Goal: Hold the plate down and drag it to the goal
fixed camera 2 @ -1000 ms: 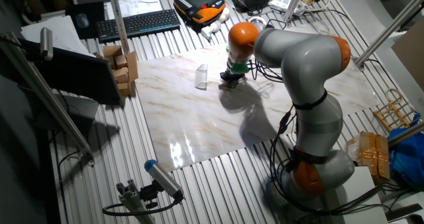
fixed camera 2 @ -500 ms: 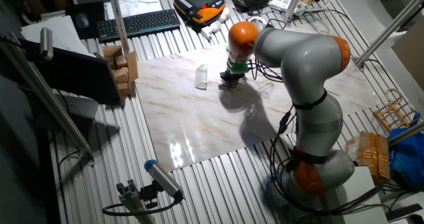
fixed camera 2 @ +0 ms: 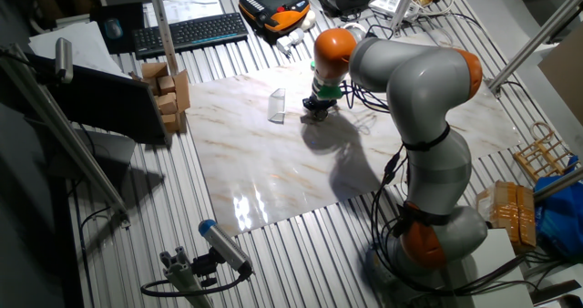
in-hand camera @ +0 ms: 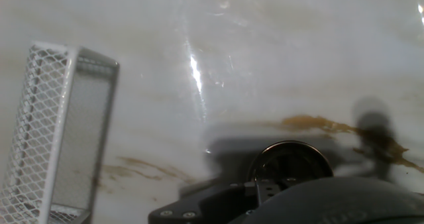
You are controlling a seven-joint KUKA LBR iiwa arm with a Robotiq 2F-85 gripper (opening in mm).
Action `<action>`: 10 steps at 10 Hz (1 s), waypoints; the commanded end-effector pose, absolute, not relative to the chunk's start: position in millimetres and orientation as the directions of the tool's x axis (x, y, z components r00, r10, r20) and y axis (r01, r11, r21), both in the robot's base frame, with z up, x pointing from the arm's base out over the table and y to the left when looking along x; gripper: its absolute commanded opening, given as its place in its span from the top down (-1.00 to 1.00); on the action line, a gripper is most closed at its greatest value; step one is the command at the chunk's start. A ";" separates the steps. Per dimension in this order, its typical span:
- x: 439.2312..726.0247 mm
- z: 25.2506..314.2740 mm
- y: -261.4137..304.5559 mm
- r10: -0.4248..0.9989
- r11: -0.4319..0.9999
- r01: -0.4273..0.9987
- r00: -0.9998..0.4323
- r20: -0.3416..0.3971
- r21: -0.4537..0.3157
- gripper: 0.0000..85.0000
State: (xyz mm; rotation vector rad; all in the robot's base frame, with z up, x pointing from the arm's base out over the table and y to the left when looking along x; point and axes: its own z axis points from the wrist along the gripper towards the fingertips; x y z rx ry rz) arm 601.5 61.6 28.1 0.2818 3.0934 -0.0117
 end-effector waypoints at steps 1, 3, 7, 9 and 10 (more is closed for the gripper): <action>601.4 27.9 61.8 0.181 0.983 0.181 -0.983 -0.036 -0.004 1.00; 601.7 27.3 61.7 0.182 0.983 0.182 -0.983 -0.034 -0.006 1.00; 601.8 27.3 61.9 0.185 0.983 0.185 -0.982 -0.033 0.002 1.00; 601.9 27.3 61.8 0.184 0.983 0.184 -0.982 -0.031 0.003 1.00; 602.1 27.0 61.8 0.184 0.983 0.184 -0.982 -0.031 0.003 1.00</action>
